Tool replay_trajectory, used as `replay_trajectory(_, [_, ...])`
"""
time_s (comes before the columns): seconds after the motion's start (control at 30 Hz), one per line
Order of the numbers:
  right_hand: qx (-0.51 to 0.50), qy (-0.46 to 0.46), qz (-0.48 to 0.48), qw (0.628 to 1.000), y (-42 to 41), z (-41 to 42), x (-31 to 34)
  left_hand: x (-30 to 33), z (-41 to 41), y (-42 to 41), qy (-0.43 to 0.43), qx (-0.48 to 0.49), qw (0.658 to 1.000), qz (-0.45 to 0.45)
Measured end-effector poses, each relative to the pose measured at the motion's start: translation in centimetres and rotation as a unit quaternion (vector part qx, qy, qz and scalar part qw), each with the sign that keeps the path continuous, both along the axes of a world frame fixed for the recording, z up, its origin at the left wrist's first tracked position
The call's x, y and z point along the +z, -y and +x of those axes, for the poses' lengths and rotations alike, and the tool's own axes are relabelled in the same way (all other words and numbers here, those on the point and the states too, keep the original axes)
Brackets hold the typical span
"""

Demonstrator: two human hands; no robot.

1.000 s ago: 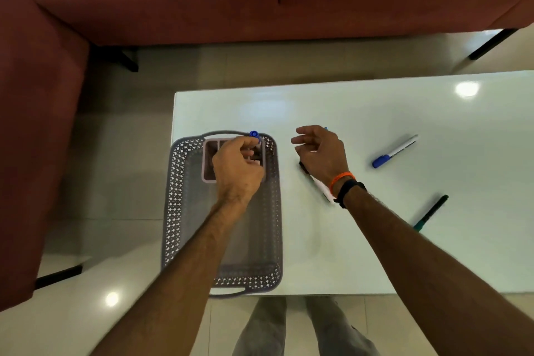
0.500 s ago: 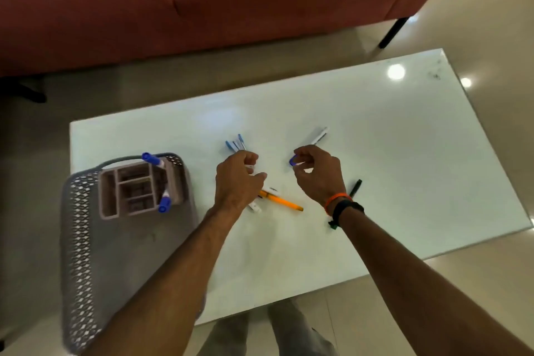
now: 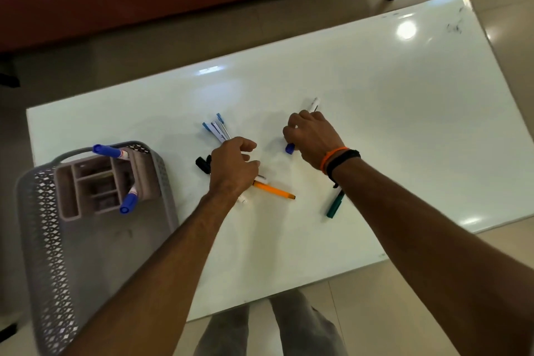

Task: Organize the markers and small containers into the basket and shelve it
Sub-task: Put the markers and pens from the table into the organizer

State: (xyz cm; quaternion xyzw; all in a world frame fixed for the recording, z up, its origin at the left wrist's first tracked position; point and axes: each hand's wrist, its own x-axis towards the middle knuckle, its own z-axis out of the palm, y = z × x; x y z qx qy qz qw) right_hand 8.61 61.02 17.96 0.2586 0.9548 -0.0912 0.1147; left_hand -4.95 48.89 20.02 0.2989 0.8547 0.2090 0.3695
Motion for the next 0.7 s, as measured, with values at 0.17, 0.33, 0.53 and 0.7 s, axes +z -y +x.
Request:
replay_trajectory(0.17, [0.024, -0.007, 0.022, 0.999, 0.3, 0.5, -0.5, 0.3, -1.0, 0.4, -0.005, 0.007, 1.0, -0.007])
replay_trajectory(0.33, [-0.053, -0.026, -0.084, 0.995, 1.1, -0.1, -0.4, 0.4, -1.6, 1.1, -0.01, 0.028, 0.999, -0.012])
replay_trajectory(0.53, [-0.173, -0.124, -0.226, 0.951, 4.2, -2.4, -0.6, -0.2, -2.1, 3.0, -0.039, 0.107, 0.993, -0.033])
replay_trajectory(0.7, [-0.206, -0.109, -0.254, 0.939, 5.5, -3.4, -1.0, -0.8, -1.2, 2.2, -0.063, 0.112, 0.986, -0.105])
